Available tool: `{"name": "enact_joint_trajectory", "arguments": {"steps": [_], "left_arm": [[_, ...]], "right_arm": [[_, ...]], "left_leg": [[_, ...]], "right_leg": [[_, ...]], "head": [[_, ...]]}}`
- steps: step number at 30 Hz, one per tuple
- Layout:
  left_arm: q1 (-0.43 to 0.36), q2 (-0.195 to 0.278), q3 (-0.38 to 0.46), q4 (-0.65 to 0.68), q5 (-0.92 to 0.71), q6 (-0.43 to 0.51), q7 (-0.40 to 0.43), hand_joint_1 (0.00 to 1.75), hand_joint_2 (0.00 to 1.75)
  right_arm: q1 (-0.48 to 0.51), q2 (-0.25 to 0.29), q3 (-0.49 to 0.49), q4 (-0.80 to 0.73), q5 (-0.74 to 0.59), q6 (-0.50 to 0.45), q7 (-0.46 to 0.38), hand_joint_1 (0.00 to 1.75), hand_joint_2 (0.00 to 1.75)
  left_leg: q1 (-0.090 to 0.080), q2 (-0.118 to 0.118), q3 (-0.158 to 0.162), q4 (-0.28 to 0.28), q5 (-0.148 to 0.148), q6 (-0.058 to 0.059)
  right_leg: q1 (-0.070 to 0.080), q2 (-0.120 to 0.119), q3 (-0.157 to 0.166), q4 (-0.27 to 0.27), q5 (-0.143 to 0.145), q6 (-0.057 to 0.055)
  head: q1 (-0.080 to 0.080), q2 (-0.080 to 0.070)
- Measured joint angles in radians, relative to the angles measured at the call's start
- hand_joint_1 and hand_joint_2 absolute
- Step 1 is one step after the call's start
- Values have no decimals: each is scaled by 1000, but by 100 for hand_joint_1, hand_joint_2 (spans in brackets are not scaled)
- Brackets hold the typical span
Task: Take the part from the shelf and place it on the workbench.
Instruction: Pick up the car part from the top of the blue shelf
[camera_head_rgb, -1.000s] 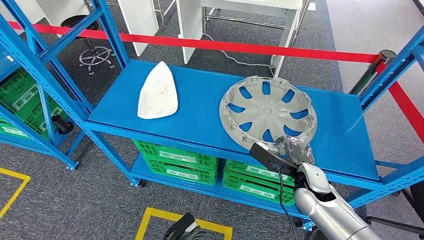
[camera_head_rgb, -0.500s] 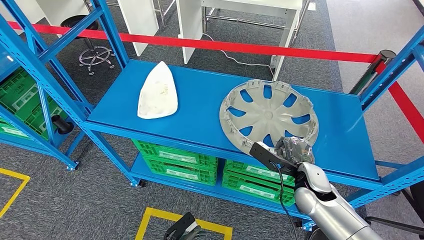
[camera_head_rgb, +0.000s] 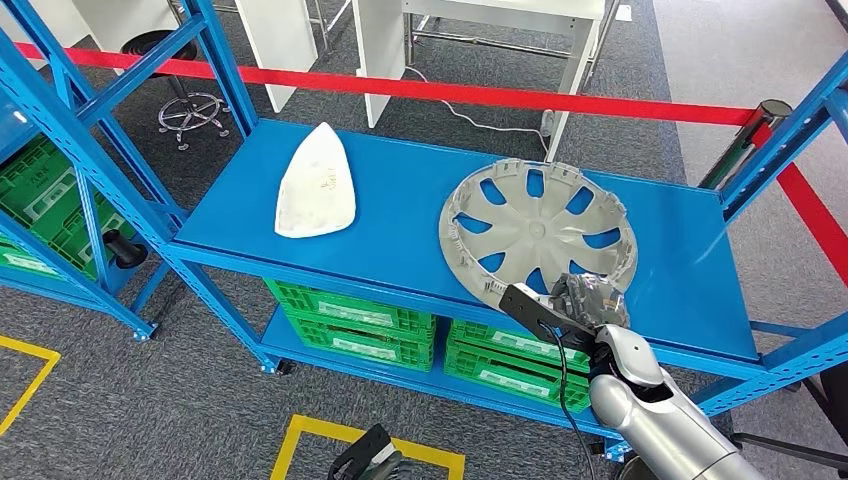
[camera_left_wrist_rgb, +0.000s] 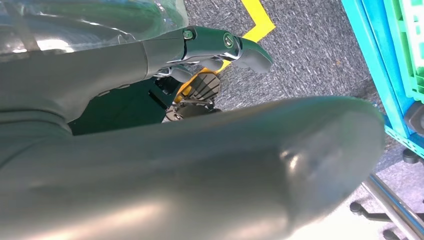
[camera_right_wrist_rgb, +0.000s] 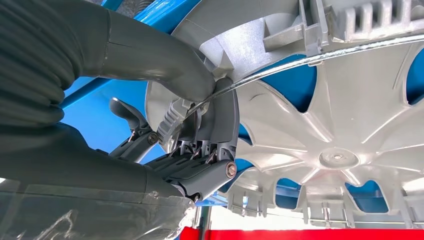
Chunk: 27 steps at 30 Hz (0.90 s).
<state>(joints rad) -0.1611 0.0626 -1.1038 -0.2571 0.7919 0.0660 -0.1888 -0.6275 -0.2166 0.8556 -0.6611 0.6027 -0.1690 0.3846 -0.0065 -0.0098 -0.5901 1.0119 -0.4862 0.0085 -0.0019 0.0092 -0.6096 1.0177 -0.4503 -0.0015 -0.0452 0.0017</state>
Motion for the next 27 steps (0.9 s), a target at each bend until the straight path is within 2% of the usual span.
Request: {"name": "enact_joint_trajectory", "arguments": {"steps": [12, 27], "left_arm": [[1, 0, 0, 0, 0, 0, 0, 0, 0], [2, 0, 0, 0, 1, 0, 0, 0, 0]], "right_arm": [[6, -10, 0, -14, -13, -38, 7, 175, 175], [19, -57, -20, -136, -33, -79, 28, 175, 175]], "left_leg": [[0, 0, 0, 0, 0, 0], [0, 0, 0, 0, 0, 0]], "right_leg": [[0, 0, 0, 0, 0, 0], [0, 0, 0, 0, 0, 0]], "head": [[0, 0], [0, 0]]}}
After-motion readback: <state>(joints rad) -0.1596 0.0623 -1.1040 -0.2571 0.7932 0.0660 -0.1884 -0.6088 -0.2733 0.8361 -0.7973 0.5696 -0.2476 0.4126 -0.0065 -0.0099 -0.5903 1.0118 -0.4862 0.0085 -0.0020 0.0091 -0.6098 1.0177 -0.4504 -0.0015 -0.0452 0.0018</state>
